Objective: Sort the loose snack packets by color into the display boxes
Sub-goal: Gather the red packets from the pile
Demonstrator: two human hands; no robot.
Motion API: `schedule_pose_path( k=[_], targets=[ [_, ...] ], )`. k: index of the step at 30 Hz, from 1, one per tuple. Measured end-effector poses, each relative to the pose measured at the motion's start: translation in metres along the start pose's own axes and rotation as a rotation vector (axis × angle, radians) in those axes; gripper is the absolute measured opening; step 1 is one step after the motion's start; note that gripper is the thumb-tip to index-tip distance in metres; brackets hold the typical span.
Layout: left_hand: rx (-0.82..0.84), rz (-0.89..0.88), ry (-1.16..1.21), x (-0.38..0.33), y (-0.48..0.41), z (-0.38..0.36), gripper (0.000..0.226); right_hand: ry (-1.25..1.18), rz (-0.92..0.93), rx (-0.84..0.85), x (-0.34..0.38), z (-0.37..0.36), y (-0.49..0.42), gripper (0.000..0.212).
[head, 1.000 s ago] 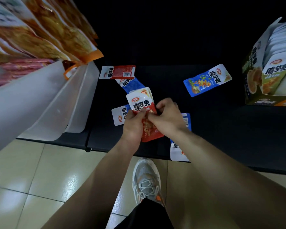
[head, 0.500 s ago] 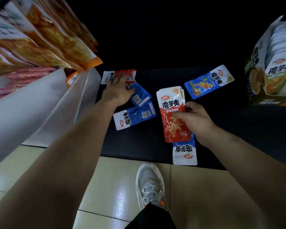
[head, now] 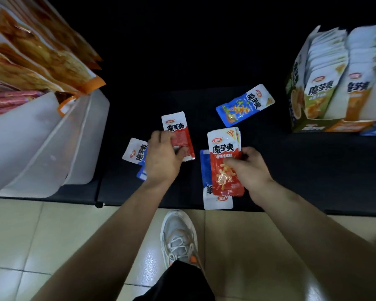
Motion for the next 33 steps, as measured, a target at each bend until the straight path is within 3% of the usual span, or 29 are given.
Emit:
schedule_pose_path(
  k=[4,7,9,15,21,26,30,33],
  targets=[
    [0.053,0.184,-0.108,-0.003,-0.007,0.002,0.078,0.025,0.010,-0.016,-0.010,0.005,0.008,0.029],
    [0.085,0.179,0.104,-0.003,-0.011,0.002,0.084,0.043,0.018,-0.027,-0.012,0.007,0.009,0.033],
    [0.069,0.151,0.201,-0.009,-0.005,0.004,0.078,0.071,0.038,-0.046,-0.012,0.008,0.010,0.036],
    [0.204,-0.035,0.103,-0.029,0.019,-0.005,0.051,0.075,0.063,-0.125,-0.015,0.014,0.009,0.040],
    [0.196,-0.042,0.013,-0.049,0.027,-0.019,0.075,0.123,0.092,-0.233,-0.018,0.028,0.009,0.040],
    [0.241,-0.064,-0.072,-0.064,0.026,-0.021,0.060,0.169,0.077,-0.289,-0.019,0.033,0.008,0.035],
    [0.095,-0.106,-0.025,-0.061,0.021,-0.011,0.043,0.187,0.094,-0.308,-0.018,0.034,0.011,0.035],
    [0.184,-0.137,-0.072,-0.056,0.025,-0.011,0.046,0.147,0.097,-0.345,-0.019,0.036,0.010,0.035]
  ],
)
Point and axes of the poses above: each hand's wrist, its own y-axis away from the middle knuckle, its own z-axis out of the back of the hand, x = y × z, the point moved 1 cm from there along -y, towards the middle knuckle, and after that the axes turned 3 degrees about z, right-handed, at the moved point
